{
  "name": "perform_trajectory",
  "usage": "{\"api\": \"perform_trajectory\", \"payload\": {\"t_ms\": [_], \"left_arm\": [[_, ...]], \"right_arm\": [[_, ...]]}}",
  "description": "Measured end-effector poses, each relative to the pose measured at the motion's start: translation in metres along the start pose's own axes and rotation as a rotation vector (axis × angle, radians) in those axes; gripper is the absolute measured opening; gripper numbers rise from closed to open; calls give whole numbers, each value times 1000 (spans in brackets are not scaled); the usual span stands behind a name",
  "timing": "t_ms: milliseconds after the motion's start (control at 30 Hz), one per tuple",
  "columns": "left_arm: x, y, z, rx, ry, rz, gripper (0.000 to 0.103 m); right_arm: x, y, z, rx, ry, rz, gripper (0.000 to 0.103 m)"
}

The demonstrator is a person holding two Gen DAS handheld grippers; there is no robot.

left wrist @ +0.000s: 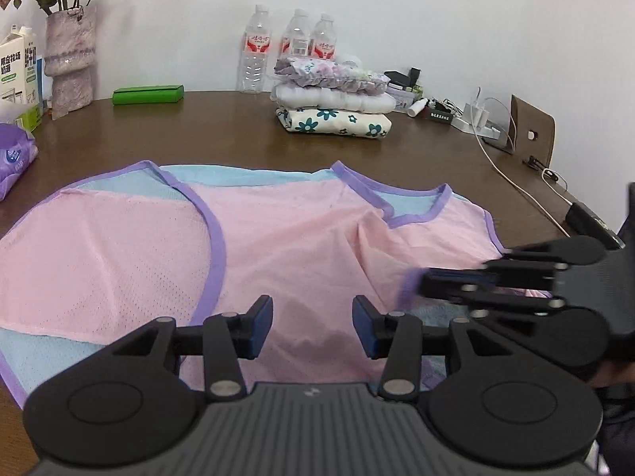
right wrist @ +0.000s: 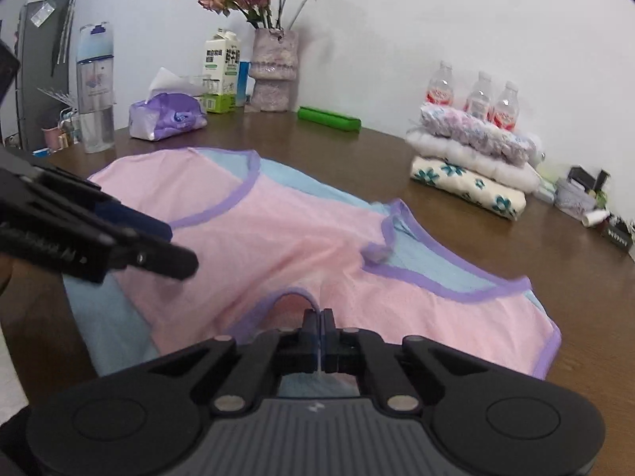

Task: Fold clothes

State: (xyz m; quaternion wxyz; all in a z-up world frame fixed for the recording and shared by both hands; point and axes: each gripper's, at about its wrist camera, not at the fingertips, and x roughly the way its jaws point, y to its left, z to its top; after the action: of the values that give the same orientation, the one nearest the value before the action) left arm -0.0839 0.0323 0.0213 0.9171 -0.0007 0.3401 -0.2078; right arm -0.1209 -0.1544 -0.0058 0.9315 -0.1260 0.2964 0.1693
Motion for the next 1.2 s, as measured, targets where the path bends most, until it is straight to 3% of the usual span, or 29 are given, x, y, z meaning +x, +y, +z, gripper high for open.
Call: {"api": "perform_trajectory", "payload": {"t_ms": [67, 167, 233, 300, 367, 400, 500, 567, 700, 767, 833, 933, 967, 1000, 1067, 1200], "left_arm": [[3, -1, 0, 12, 8, 8, 52], [2, 8, -1, 10, 7, 36, 52], [-7, 20, -1, -9, 2, 100, 53], [-20, 40, -8, -51, 5, 269, 54], [-35, 62, -17, -108, 11, 446, 55], [-45, 73, -22, -153, 12, 488, 56], [-66, 100, -37, -293, 0, 532, 60], [-65, 105, -40, -290, 8, 580, 60], [-57, 109, -37, -302, -3, 566, 56], [-54, 106, -35, -282, -4, 559, 21], [-51, 103, -33, -256, -1, 548, 9], [-46, 107, -30, -241, -13, 536, 5], [-44, 111, -28, -237, -14, 532, 4], [-41, 117, -24, -224, -10, 526, 4], [-25, 131, -6, -153, 18, 511, 4], [36, 174, 57, -18, 84, 407, 4]], "right_arm": [[-6, -8, -1, 23, 21, 3, 0], [-17, -17, 4, 40, 31, 37, 8], [-31, -25, 21, 63, -25, 81, 17], [-32, -35, 47, 53, -67, 108, 18], [-17, -39, 79, -41, -66, 93, 21], [-10, -41, 94, -89, -65, 86, 24], [45, -32, 147, -237, 4, 137, 27], [89, -17, 178, -318, 45, 196, 27], [181, 19, 222, -340, 172, 356, 27], [222, 36, 233, -342, 242, 390, 25], [247, 51, 236, -345, 272, 412, 25], [263, 57, 233, -324, 271, 451, 23], [264, 58, 233, -311, 266, 467, 9], [265, 58, 232, -302, 265, 455, 1], [266, 58, 232, -290, 264, 400, 0], [284, 37, 237, -221, 245, 165, 0]]}}
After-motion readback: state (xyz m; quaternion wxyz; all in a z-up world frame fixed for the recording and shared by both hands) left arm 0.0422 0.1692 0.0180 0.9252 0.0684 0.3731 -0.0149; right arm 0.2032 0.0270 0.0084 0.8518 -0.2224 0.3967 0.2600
